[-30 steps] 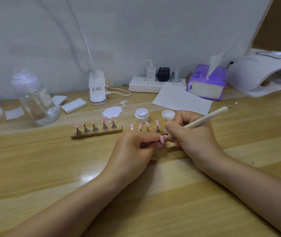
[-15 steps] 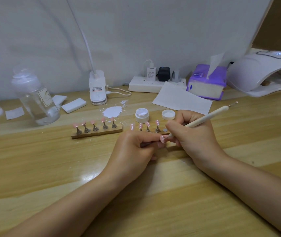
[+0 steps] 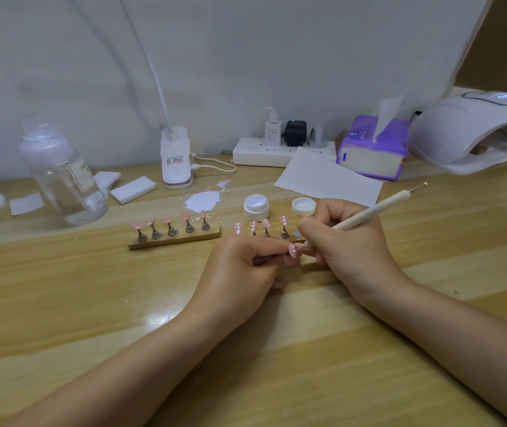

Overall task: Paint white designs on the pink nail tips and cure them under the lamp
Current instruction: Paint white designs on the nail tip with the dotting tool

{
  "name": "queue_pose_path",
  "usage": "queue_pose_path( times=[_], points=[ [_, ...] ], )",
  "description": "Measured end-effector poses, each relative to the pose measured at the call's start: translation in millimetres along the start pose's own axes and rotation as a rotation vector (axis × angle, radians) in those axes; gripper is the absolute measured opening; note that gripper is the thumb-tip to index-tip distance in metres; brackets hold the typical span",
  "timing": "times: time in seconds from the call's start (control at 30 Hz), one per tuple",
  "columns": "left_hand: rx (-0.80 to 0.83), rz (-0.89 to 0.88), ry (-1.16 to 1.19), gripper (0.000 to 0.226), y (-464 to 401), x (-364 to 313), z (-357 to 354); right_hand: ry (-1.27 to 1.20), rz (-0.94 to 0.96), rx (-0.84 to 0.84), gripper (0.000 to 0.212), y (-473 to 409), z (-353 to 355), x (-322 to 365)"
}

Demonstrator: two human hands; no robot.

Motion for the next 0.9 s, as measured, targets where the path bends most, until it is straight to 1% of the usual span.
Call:
queue_pose_path(
  times=[0.4, 0.53, 0.77, 0.9],
  points=[
    [-0.002, 0.001, -0.006, 0.055, 0.0, 0.1, 0.0, -0.025, -0.001, 0.0, 0.042, 0.5, -0.5, 1.2],
    [-0.002, 0.007, -0.003, 0.056, 0.1, 0.7, 0.1, -0.03, 0.02, 0.038, 0.04, 0.6, -1.4, 1.7],
    [-0.007, 0.011, -0.011, 0.045, 0.1, 1.0, 0.0, -0.07, 0.0, -0.015, 0.042, -1.9, 1.5, 0.5],
    [-0.008, 0.012, -0.015, 0.052, 0.2, 0.0, 0.2, -0.085, 0.005, -0.018, 0.042, -1.7, 1.5, 0.5]
  ],
)
Point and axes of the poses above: each hand's wrist, its own y-axis away from the middle knuckle, its own z-axis out of the back of the hand, x = y × z, the point moved 4 cm from there along -y, towards the middle knuckle, and after that the axes turned 2 degrees about -y, right-handed, at the moved point
